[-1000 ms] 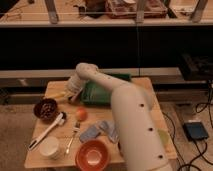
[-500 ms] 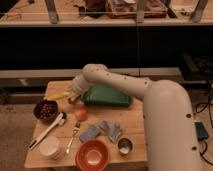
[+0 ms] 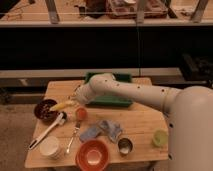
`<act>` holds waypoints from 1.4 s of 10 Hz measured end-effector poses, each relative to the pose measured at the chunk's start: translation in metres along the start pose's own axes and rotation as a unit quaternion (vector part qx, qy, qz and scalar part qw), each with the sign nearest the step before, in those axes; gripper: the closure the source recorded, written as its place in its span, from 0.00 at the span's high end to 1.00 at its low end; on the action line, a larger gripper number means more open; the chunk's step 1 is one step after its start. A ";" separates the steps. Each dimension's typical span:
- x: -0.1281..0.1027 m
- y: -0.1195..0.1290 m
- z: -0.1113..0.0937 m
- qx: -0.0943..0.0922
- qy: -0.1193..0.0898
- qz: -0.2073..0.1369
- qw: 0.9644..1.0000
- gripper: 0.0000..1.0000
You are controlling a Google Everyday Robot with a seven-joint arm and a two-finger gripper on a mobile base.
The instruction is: Place banana in paper cup
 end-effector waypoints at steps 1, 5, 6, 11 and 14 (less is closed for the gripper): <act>0.000 0.006 -0.006 0.000 -0.008 -0.042 0.999 0.00; -0.004 0.013 -0.017 -0.033 -0.044 -0.189 0.980 0.00; -0.004 0.014 -0.019 -0.035 -0.049 -0.205 0.977 0.00; -0.046 0.032 -0.030 -0.089 -0.048 -0.208 0.973 0.00; -0.078 0.057 -0.032 -0.128 -0.029 -0.224 0.966 0.00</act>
